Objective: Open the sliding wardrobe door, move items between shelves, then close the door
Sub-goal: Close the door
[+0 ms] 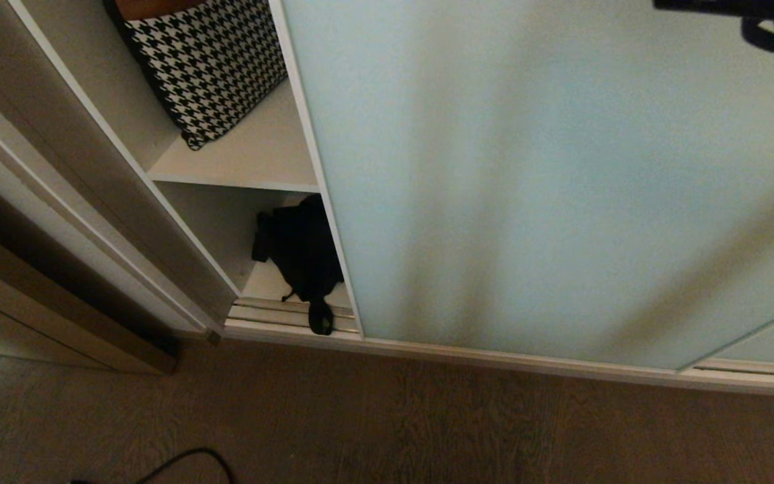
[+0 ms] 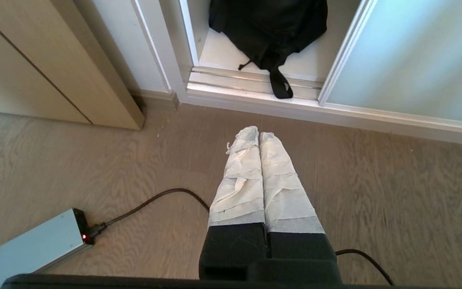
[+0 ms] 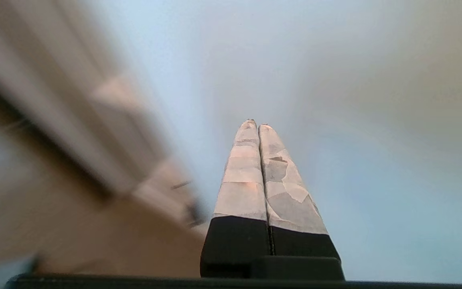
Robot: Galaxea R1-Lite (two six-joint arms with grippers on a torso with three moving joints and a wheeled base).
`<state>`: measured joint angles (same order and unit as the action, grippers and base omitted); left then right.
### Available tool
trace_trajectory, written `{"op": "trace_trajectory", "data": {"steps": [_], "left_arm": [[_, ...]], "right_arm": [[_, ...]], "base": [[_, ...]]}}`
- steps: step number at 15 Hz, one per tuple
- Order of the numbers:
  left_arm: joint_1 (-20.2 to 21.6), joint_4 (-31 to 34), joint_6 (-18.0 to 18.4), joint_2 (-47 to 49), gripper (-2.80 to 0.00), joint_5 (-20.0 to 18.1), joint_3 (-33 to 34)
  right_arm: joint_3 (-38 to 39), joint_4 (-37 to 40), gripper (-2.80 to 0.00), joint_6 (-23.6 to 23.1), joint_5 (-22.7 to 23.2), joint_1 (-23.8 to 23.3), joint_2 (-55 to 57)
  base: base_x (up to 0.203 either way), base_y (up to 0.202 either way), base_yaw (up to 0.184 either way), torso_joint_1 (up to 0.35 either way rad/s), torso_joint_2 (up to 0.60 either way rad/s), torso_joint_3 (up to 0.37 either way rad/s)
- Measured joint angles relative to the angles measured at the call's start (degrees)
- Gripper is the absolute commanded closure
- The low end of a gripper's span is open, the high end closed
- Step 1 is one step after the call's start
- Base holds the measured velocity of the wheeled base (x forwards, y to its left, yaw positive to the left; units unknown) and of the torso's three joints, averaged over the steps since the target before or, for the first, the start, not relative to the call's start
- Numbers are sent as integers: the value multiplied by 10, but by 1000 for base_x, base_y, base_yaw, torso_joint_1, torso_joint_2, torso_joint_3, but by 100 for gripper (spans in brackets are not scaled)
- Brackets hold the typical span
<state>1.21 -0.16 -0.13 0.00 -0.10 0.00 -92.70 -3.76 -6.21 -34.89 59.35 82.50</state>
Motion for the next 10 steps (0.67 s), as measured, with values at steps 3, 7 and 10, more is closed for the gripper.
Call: {"op": "trace_trajectory", "data": {"steps": [3,7,10], "left_arm": [[0,0,0,0,0,0,0],[0,0,0,0,0,0,0],[0,0,0,0,0,0,0]], "right_arm": [[-1,3,0,-11,-3,-99,-45],[-1,14,0,-11,50,-286,-110],[9,25,0,14,104,-483,-163]], "base": [[0,0,0,0,0,0],[0,0,0,0,0,0],[0,0,0,0,0,0]]}}
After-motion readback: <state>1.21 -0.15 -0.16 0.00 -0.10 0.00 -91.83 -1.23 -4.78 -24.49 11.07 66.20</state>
